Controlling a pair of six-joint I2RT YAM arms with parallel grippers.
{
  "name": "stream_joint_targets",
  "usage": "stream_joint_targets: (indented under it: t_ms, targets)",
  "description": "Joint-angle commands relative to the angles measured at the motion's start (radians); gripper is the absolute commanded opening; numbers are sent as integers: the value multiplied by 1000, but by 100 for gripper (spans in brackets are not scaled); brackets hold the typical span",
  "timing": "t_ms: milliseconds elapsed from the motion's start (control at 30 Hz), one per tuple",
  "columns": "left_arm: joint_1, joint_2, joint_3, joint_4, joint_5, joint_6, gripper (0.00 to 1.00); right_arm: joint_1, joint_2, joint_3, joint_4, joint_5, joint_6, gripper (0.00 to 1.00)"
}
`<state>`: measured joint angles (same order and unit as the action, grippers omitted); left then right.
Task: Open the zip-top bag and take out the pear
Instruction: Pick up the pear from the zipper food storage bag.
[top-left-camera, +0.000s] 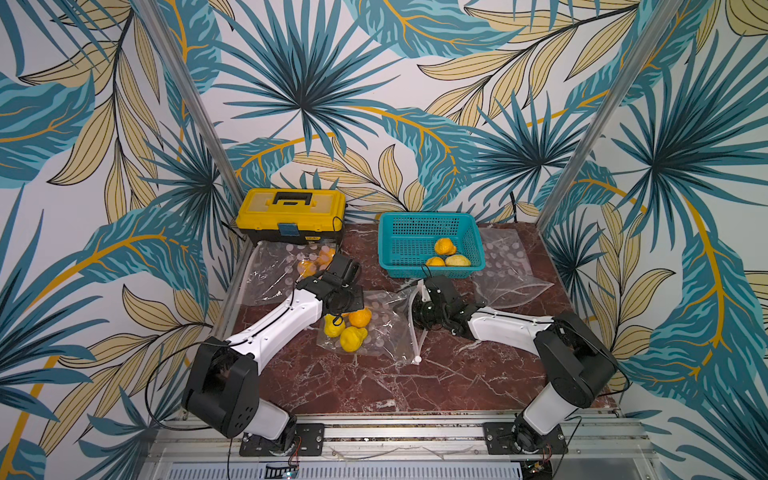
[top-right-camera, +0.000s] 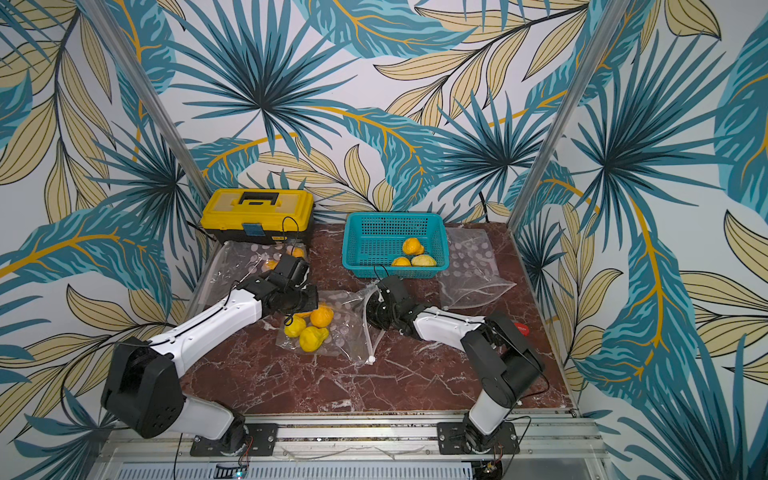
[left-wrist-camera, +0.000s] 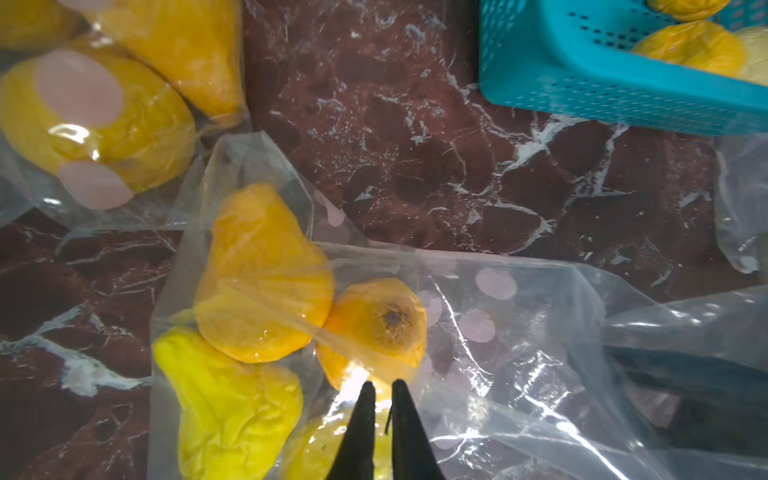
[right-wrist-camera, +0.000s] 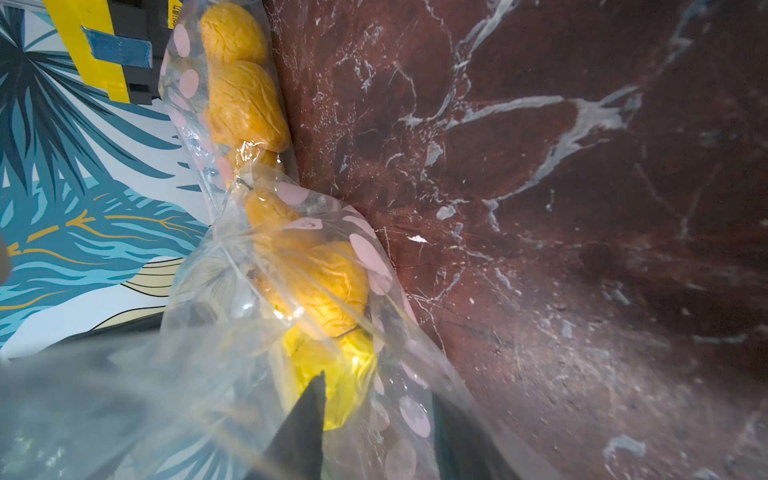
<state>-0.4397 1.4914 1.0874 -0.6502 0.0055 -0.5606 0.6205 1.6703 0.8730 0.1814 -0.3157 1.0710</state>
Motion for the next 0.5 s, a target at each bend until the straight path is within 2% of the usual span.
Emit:
stream_joint_targets:
  t_ms: [0, 233, 467]
  targets:
    - [16, 32, -14, -8, 21, -2, 11, -3, -27, 2, -33, -5, -24, 44]
    - [20, 131, -10, 8, 62, 10, 11, -2, -26, 4, -36, -15, -35, 45]
    - [19, 189, -19, 52, 153, 30, 13, -2, -2, 25, -33, -60, -82, 53]
